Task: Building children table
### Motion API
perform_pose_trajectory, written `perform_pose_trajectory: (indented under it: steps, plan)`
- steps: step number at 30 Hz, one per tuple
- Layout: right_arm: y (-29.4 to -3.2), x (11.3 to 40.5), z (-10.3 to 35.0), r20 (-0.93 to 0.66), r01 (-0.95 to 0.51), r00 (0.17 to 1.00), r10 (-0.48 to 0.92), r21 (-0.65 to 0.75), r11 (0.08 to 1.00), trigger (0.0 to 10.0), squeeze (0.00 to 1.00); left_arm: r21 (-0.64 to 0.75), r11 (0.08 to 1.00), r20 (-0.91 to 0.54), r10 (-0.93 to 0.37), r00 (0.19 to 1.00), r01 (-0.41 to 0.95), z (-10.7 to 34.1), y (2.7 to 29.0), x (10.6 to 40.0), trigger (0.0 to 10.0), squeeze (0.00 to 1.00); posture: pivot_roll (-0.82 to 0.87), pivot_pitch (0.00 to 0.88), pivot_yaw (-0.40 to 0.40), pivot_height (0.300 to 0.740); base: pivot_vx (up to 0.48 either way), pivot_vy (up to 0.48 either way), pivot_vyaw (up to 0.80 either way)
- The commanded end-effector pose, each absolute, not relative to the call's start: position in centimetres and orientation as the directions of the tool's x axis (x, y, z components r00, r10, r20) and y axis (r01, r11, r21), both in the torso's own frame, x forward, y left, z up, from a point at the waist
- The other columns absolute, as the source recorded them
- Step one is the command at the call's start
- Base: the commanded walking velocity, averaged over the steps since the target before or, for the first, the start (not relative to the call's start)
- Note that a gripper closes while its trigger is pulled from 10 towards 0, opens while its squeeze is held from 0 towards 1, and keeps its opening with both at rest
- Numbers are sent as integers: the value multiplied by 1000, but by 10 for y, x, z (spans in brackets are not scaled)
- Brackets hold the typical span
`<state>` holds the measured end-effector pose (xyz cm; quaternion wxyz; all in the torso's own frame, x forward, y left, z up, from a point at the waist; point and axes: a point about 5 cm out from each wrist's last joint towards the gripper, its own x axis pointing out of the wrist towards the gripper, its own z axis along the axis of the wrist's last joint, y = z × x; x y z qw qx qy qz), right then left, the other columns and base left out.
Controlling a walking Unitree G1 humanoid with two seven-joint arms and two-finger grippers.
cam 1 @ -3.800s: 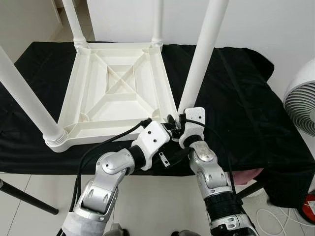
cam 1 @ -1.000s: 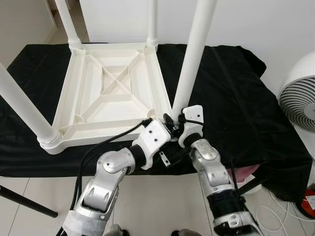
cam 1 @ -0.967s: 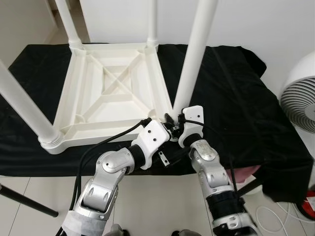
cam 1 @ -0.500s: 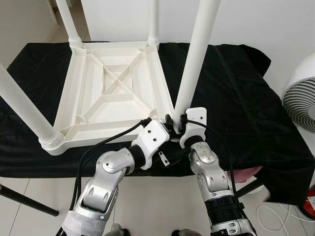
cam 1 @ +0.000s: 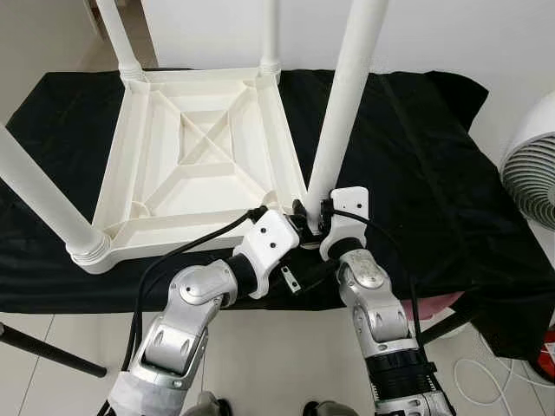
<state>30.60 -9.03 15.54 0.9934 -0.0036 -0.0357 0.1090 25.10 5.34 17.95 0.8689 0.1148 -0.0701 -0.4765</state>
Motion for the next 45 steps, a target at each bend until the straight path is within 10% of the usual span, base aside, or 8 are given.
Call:
perform_pose_trajectory:
  steps: [1, 21, 45]
  plan:
    - [-88, 302, 149, 36, -225, 974, 225, -16, 974, 10000, 0, 263, 588, 11, -794, 608, 764, 179, 57, 255, 10000, 0, -101, 140, 39, 740, 0, 0, 0]
    - [-89, 304, 159, 71, -374, 924, 376, -44, 926, 10000, 0, 268, 584, 3, -796, 606, 766, 178, 58, 254, 10000, 0, -88, 117, 34, 740, 0, 0, 0]
    - [-129, 333, 165, -98, -797, 583, 807, -261, 545, 10000, 0, 292, 529, -83, -816, 572, 797, 170, 75, 241, 10000, 0, -48, 96, 36, 740, 0, 0, 0]
